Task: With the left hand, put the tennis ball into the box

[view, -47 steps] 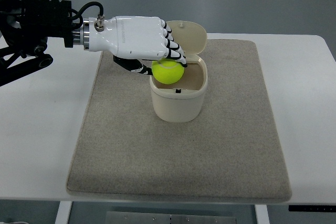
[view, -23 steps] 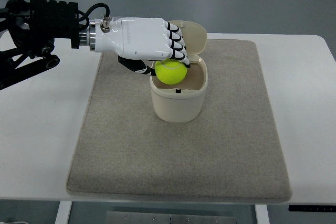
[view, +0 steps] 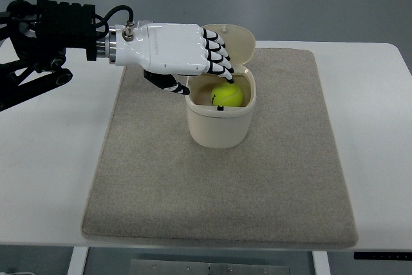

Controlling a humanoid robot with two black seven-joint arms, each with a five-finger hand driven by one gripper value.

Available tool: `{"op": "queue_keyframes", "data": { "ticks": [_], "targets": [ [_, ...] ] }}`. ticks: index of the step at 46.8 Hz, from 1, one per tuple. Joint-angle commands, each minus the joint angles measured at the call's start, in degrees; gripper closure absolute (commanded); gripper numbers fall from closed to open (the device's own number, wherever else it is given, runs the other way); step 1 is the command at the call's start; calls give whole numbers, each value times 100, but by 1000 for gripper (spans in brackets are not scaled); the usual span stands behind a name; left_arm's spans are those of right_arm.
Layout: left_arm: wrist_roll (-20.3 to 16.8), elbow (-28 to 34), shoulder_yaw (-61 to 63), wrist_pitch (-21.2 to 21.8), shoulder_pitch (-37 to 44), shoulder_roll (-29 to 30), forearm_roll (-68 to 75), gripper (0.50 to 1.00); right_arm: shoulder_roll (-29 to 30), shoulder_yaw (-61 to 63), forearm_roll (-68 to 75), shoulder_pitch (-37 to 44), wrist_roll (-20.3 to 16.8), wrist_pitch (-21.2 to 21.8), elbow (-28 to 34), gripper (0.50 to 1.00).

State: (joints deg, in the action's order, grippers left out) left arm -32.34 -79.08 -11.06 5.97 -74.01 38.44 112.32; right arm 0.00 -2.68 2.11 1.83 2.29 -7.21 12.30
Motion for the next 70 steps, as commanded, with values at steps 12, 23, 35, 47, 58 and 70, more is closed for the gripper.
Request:
{"op": "queue_keyframes", "data": {
  "ticks": [12, 23, 35, 47, 58, 70],
  "targets": [
    [-79, -837, 16, -623, -44, 1306, 18, 656, 0, 5, 0, 1, 0, 0, 0, 599],
    [-185, -820, 86, -791, 97, 2045, -26, 656, 0, 5, 0, 1, 0, 0, 0, 599],
    [-114, 15, 104, -799, 395, 2027, -1176, 666, 0, -4, 0, 1, 0, 0, 0, 599],
    [-88, 595, 95, -913, 615, 1826, -3241, 662, 0, -4, 0, 1, 0, 0, 0, 599],
    [-79, 946, 96, -1116, 897, 1676, -4990, 658, 0, 5, 0, 1, 0, 0, 0, 599],
    [44, 1571, 95, -1563, 1090, 1386, -6555, 574, 0, -4, 0, 1, 0, 0, 0, 599]
  ]
}}
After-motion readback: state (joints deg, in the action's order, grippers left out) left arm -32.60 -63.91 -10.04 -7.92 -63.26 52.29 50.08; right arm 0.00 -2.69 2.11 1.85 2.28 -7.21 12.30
